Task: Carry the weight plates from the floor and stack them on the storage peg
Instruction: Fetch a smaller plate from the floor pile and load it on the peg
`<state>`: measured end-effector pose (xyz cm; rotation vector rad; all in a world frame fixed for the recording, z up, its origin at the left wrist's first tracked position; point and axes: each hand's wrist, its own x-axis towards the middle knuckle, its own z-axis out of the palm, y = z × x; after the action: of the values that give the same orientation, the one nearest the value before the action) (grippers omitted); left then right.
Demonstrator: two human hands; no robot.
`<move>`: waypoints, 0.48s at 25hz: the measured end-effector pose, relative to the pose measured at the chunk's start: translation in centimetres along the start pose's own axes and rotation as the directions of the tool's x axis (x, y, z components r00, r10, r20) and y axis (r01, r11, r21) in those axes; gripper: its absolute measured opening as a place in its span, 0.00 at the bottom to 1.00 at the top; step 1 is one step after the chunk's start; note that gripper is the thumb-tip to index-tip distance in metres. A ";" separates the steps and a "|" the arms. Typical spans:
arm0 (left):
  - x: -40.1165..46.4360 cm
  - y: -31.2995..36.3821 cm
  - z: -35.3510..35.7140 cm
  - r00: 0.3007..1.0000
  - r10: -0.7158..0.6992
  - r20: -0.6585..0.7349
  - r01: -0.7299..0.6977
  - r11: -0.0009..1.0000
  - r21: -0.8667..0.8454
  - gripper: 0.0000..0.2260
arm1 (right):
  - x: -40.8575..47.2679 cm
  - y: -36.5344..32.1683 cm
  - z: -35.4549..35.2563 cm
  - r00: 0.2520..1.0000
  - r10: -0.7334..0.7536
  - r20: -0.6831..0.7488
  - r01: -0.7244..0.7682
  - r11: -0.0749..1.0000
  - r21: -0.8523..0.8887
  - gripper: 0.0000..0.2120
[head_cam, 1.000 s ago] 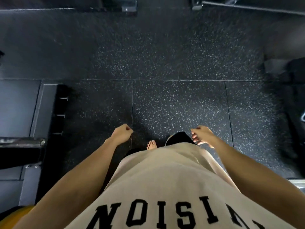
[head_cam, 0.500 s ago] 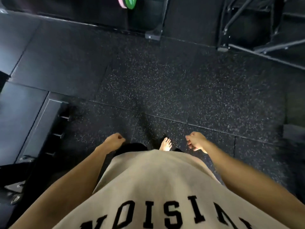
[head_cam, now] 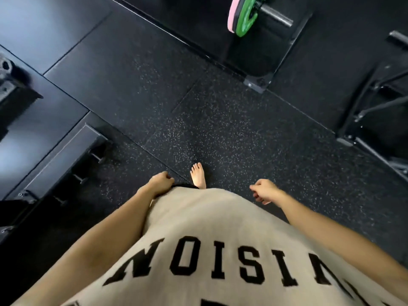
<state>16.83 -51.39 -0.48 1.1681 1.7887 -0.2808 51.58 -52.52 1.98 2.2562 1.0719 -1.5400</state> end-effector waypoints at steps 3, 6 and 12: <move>6.0 4.6 -10.0 0.999 -0.006 -0.042 0.004 0.999 -0.040 0.15 | 4.4 -11.0 -6.0 0.992 -0.094 -0.078 0.092 0.995 -0.032 0.09; 10.8 8.1 -17.9 0.996 -0.017 -0.092 0.005 0.992 -0.124 0.15 | 8.4 -21.1 -10.4 0.978 -0.180 -0.106 0.182 0.983 0.017 0.09; 18.4 11.2 -24.5 0.985 -0.170 -0.027 0.160 0.963 -0.215 0.15 | 17.6 -36.4 -15.9 0.967 -0.251 0.036 0.251 0.930 -0.267 0.09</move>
<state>9.86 -19.53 0.80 0.8829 1.9078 -0.1555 42.22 -10.10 1.57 1.9958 1.5189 -1.3793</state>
